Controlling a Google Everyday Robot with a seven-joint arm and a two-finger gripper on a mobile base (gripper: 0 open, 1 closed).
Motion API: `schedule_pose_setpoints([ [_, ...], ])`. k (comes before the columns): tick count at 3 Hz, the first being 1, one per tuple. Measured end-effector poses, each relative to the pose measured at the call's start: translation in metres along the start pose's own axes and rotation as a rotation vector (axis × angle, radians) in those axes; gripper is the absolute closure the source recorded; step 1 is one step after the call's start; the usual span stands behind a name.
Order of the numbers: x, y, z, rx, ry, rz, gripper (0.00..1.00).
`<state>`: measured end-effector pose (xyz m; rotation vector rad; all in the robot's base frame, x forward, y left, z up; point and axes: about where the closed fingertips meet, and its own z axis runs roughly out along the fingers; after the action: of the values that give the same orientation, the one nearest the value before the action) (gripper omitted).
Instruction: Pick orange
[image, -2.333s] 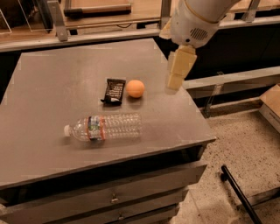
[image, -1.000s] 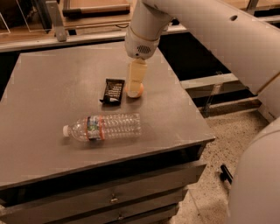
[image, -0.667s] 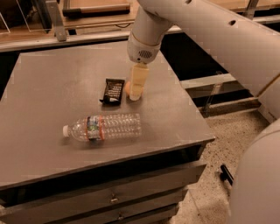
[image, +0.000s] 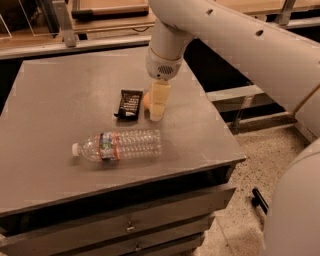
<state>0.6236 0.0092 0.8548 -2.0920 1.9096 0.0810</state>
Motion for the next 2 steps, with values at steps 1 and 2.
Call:
schedule_pose_setpoints([
  [1, -0.0002, 0.0002, 0.0015, -0.002, 0.0, -0.001, 0.13],
  [2, -0.0006, 0.0004, 0.0032, -0.004, 0.0, -0.001, 0.36],
])
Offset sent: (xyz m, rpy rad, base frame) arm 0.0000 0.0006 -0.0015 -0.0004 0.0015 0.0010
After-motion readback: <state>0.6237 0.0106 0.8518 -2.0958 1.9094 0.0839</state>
